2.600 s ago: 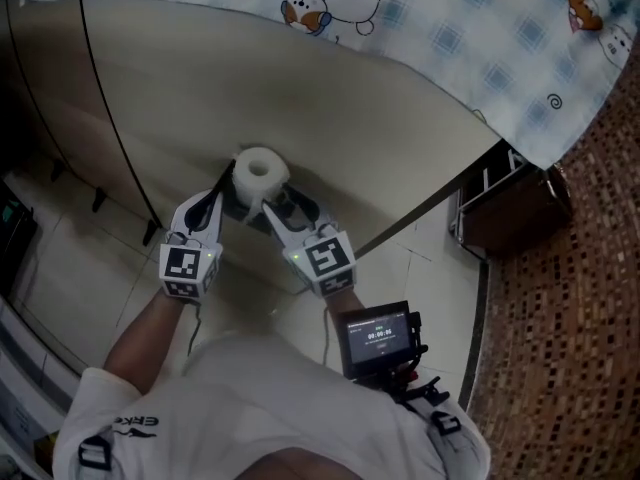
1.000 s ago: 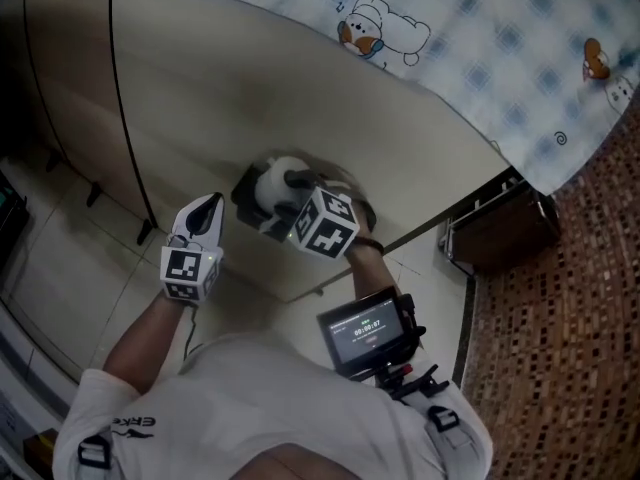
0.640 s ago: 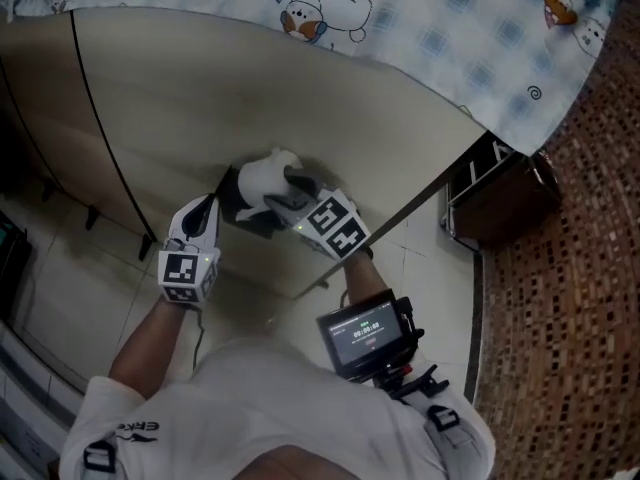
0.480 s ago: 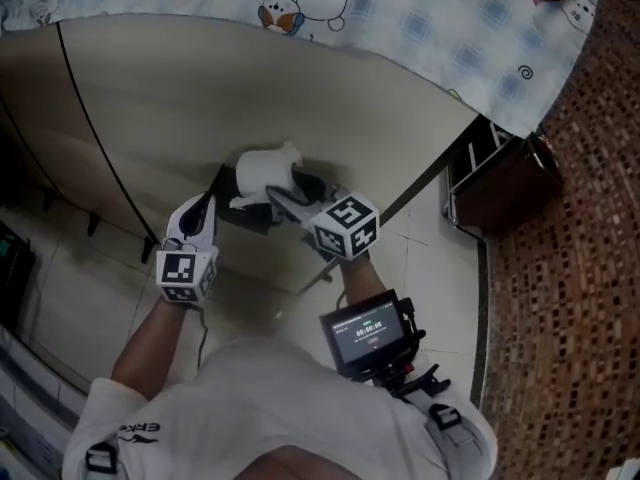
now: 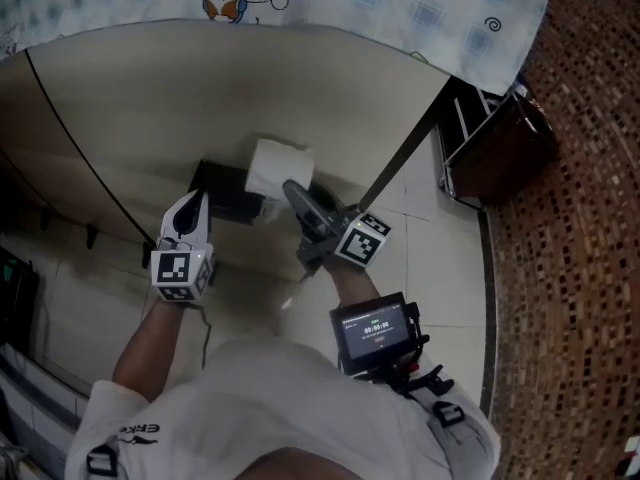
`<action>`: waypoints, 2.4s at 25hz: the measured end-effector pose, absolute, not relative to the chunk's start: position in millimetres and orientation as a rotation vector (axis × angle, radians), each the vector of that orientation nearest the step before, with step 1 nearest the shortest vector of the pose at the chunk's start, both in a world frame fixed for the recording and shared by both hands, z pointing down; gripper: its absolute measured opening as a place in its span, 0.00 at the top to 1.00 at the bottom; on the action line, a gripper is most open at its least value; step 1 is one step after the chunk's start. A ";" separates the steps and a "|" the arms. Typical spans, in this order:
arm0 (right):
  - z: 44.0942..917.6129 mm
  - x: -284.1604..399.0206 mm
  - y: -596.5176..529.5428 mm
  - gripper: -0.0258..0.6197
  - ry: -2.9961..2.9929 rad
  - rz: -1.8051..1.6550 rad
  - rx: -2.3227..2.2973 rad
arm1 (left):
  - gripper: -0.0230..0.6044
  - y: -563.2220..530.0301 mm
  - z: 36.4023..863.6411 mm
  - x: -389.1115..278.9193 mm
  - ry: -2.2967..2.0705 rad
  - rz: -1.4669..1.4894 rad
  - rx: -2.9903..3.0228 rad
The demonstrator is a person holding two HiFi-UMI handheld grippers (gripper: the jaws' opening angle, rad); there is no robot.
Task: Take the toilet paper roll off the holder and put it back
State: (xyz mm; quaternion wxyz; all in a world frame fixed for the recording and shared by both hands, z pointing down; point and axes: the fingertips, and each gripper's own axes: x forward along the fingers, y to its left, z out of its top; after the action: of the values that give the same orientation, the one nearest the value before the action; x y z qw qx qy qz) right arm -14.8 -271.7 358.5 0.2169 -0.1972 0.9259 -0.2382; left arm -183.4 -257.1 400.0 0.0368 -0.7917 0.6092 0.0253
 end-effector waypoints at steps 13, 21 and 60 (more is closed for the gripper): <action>370.3 39.3 -255.1 0.66 2.358 -0.737 -0.590 | 0.96 -261.9 404.4 -155.9 1.782 0.055 -2.509; 397.8 47.9 -252.9 0.66 2.363 -0.780 -0.671 | 0.96 -264.4 427.2 -156.6 1.795 0.015 -2.548; 545.9 16.2 -282.3 0.67 2.378 -1.131 -0.863 | 0.60 -306.0 621.9 -196.2 1.754 -0.575 -2.874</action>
State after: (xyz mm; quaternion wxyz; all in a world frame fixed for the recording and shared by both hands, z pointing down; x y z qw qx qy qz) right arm 16.2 -282.3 545.9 0.1842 -0.3063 0.8435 -0.4010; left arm -196.2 -306.0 621.9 -0.1365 -0.8336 0.5087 -0.1668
